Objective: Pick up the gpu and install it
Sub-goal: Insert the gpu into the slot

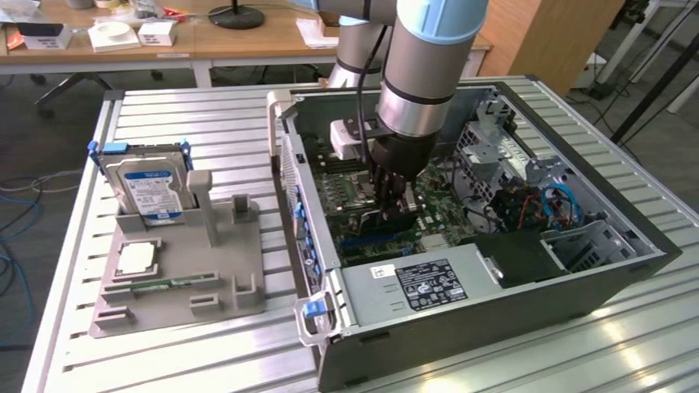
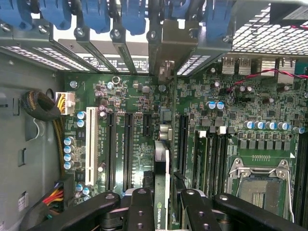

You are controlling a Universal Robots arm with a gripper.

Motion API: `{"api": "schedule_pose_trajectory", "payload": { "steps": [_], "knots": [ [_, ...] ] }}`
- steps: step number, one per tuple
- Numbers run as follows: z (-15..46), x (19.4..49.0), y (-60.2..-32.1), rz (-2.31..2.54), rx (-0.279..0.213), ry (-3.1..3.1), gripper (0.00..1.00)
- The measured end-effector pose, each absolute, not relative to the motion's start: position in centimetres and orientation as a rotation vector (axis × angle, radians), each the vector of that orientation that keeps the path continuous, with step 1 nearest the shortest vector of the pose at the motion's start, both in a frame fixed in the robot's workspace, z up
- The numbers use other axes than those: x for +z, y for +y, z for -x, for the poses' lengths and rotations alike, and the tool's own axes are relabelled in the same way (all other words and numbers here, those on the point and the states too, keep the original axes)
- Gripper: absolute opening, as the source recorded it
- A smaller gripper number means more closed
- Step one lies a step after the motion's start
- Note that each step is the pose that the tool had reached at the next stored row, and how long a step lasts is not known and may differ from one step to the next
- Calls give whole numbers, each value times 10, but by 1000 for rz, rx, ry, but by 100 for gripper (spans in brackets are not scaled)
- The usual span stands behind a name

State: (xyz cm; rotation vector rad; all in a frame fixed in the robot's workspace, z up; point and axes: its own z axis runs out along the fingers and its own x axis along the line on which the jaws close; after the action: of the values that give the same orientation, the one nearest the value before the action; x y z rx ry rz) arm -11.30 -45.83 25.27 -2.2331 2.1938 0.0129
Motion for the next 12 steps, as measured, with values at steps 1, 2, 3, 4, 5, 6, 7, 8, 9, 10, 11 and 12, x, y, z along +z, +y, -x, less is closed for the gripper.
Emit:
{"api": "schedule_pose_trajectory", "payload": {
  "steps": [1,2,3,4,5,6,7,8,9,10,11,12],
  "knots": [
    [113,253,-458,2233,13,2194,27],
    [113,253,-458,2233,13,2194,27],
    [113,253,-458,2233,13,2194,27],
    [113,253,-458,2233,13,2194,27],
    [113,253,-458,2233,13,2194,27],
    [113,253,-458,2233,13,2194,27],
    [113,253,-458,2233,13,2194,27],
    [113,253,-458,2233,13,2194,27],
    [113,253,-458,2233,13,2194,27],
    [113,253,-458,2233,13,2194,27],
    [113,253,-458,2233,13,2194,27],
    [113,253,-458,2233,13,2194,27]
  ]
}}
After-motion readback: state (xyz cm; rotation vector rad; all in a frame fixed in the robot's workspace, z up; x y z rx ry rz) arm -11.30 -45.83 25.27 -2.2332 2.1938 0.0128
